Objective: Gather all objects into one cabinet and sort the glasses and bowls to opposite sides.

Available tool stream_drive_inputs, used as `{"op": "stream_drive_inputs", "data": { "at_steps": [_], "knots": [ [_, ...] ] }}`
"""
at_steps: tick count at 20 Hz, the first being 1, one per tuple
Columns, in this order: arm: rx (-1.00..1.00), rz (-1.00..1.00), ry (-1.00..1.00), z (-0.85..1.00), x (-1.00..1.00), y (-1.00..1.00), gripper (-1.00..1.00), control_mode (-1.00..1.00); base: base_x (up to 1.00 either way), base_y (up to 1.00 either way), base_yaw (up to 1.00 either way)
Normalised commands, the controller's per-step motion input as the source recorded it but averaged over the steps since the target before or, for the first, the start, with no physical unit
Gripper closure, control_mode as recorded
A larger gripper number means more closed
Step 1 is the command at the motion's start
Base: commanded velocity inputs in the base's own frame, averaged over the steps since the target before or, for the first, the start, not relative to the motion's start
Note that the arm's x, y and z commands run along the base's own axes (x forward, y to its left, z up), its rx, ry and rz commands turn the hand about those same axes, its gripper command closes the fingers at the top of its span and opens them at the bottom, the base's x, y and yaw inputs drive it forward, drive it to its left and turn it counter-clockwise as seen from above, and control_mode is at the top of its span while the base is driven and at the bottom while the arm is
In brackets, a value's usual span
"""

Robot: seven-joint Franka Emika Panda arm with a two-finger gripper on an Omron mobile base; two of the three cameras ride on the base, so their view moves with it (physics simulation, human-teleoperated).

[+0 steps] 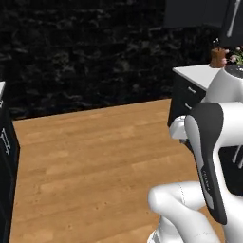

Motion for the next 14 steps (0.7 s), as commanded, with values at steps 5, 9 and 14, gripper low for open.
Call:
{"op": "stream_drive_inputs", "data": {
  "at_steps": [5, 9, 14],
  "knots": [
    [0.0, 0.0, 0.0, 0.0, 0.0, 0.0, -1.0, 1.0, 1.0, 0.09, -0.2],
    [0.0, 0.0, 0.0, 0.0, 0.0, 0.0, -1.0, 1.0, 1.0, 0.03, -0.22],
    [0.0, 0.0, 0.0, 0.0, 0.0, 0.0, -1.0, 1.0, 1.0, 0.01, -0.35]
  ]
}}
